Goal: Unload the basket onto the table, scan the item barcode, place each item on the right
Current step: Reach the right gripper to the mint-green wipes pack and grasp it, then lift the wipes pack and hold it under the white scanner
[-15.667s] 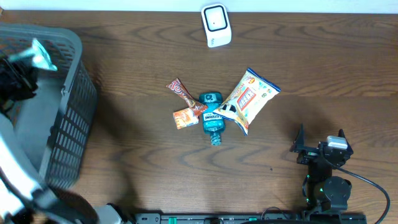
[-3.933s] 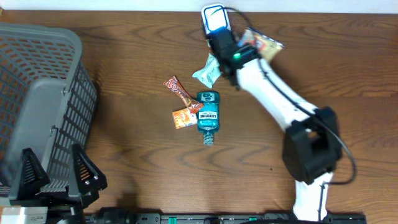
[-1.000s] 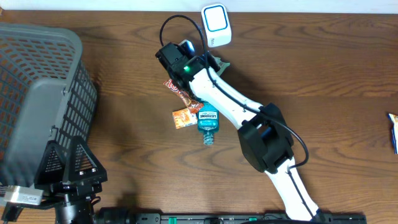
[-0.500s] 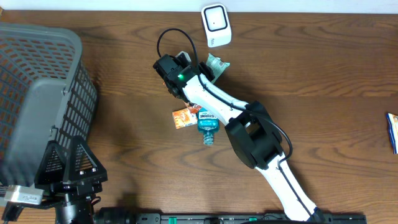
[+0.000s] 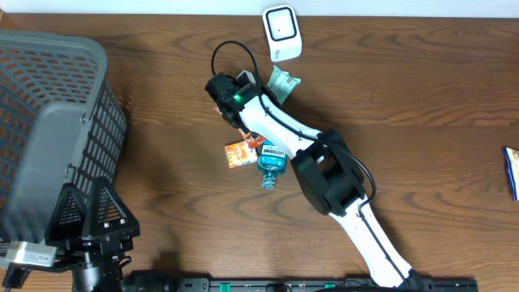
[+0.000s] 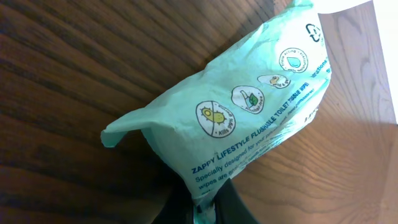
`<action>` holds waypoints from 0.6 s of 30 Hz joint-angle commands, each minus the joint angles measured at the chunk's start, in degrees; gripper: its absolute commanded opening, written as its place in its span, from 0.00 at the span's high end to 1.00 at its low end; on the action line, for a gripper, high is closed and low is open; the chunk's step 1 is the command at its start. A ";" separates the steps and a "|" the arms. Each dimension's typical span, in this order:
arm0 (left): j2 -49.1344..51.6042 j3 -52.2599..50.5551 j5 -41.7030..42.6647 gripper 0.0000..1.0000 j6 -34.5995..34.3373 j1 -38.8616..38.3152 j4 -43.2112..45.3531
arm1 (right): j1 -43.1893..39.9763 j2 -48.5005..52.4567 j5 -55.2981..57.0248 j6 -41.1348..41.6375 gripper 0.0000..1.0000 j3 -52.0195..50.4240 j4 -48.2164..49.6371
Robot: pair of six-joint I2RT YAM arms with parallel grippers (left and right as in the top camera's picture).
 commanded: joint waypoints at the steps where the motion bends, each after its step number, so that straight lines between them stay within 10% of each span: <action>1: -0.44 0.44 0.57 0.02 -0.50 0.13 0.15 | -0.35 1.51 -12.02 0.55 0.99 -2.12 -1.51; 18: -0.44 0.44 -0.07 0.02 -0.48 -0.90 0.17 | -5.18 -26.18 -35.65 0.81 0.99 -2.14 -7.82</action>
